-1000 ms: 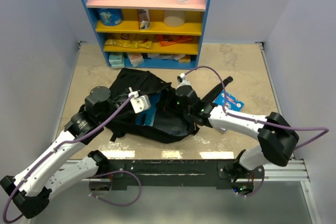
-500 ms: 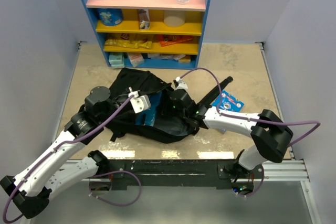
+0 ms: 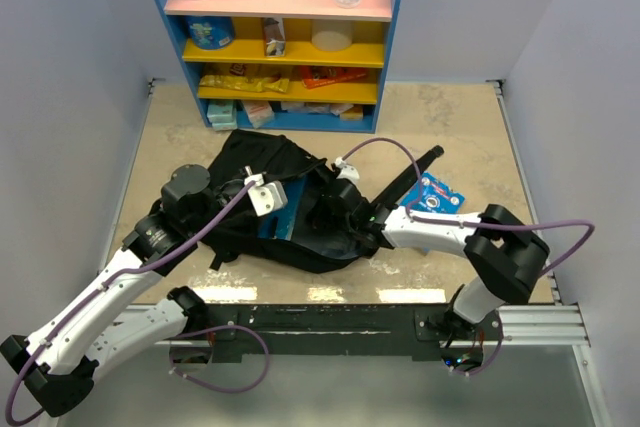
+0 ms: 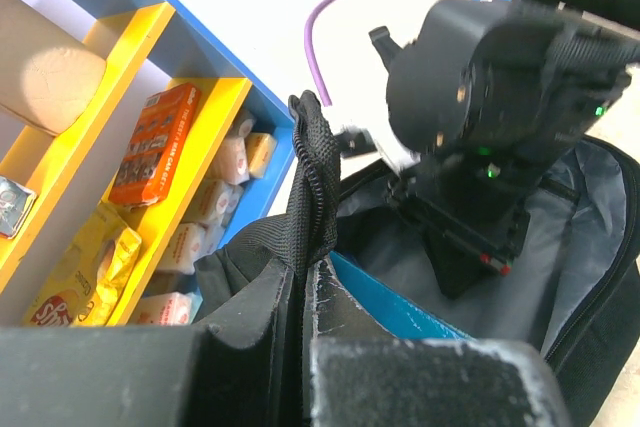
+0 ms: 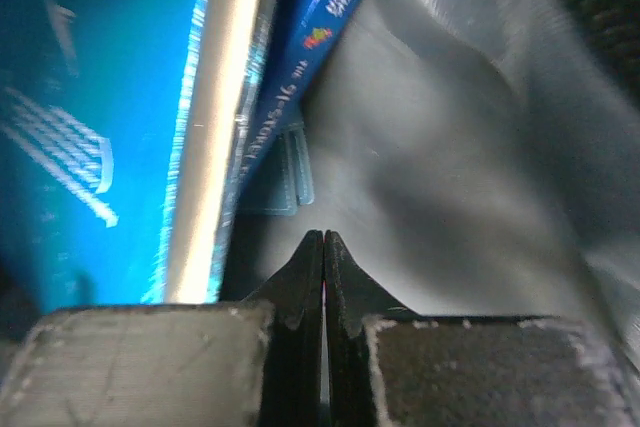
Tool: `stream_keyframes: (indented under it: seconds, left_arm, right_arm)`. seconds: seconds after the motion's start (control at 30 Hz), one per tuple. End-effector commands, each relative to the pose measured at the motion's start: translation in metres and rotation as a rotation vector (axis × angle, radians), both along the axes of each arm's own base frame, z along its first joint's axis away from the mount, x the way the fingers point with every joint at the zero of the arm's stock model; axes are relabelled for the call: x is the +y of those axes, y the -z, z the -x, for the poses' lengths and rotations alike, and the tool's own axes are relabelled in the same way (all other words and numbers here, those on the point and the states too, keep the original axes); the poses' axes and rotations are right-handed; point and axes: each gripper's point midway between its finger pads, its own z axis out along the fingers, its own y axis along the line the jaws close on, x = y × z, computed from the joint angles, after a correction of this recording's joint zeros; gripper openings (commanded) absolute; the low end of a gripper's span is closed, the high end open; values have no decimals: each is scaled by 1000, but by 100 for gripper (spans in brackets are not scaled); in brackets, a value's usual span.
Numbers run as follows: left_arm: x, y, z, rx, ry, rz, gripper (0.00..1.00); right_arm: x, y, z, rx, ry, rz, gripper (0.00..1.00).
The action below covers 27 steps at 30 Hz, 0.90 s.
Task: Pack the student bag
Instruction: Place the book in the student bag.
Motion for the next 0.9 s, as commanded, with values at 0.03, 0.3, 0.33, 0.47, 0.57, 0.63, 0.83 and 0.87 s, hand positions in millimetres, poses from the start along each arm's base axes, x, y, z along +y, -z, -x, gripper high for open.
stream_keyframes:
  seconds: [0.03,0.3,0.33,0.47,0.57,0.63,0.83,0.87]
  left_arm:
    - [-2,-83,10,-224,46,155,0]
    - [-3,-79,10,-223,47,154,0]
    - [-3,-79,10,-221,47,155,0]
    - [-2,-80,10,-226,46,157,0]
    - [-1,-81,10,-226,43,159,0]
    - [0,-80,10,-228,40,152,0]
    - [0,-77,10,-227,40,148,0]
    - [0,-77,10,-226,40,147,0]
  right_arm:
    - [34,-34,-14,-91,-27,-85,0]
    - [67,-52,-10,-129,-97,-146,0]
    - [72,-51,-11,-125,-100,-137,0]
    - [82,-40,-10,-102,-114,-121,0]
    - [80,-37,-10,-91,-106,-105,0]
    - [66,-35,-9,-89,-76,-92,0]
    - [-8,-72,-8,-99,62,-114,48]
    - [-26,-79,-14,-108,104,-126,53]
